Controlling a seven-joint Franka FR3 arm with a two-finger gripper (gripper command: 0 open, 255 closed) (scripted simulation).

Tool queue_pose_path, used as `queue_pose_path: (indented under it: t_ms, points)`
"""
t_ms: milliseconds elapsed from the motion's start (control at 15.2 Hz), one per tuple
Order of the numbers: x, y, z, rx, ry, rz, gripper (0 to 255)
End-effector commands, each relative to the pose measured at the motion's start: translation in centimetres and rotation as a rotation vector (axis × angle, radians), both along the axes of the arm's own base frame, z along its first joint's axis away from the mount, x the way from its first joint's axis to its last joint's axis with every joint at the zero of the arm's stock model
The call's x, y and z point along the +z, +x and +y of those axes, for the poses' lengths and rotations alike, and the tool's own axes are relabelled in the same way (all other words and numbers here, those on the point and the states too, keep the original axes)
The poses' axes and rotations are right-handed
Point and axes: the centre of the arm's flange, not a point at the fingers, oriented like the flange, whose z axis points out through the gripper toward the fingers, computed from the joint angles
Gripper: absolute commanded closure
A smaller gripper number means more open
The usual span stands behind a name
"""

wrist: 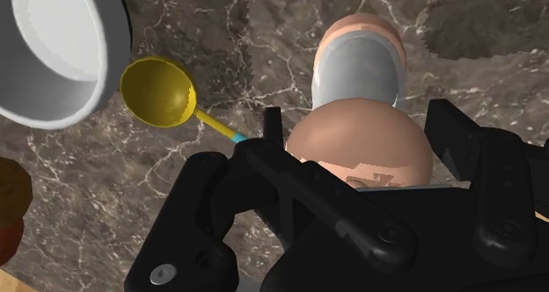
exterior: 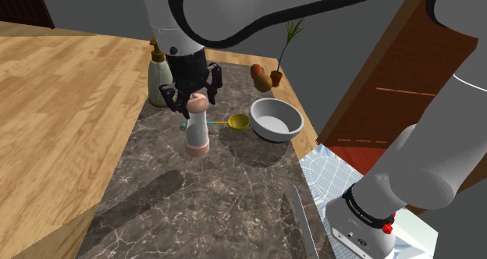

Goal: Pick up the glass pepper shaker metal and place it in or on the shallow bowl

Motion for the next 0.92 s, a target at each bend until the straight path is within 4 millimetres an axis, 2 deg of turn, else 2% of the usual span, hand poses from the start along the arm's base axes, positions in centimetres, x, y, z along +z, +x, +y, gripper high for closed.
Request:
queue_pose_path:
  t_ms: [0,858]
  points:
    - [1.2,-0.1,0.1,0.000,0.000,0.000,255]
    - [8.1,-0.1,0.1,0.000,0.000,0.000,255]
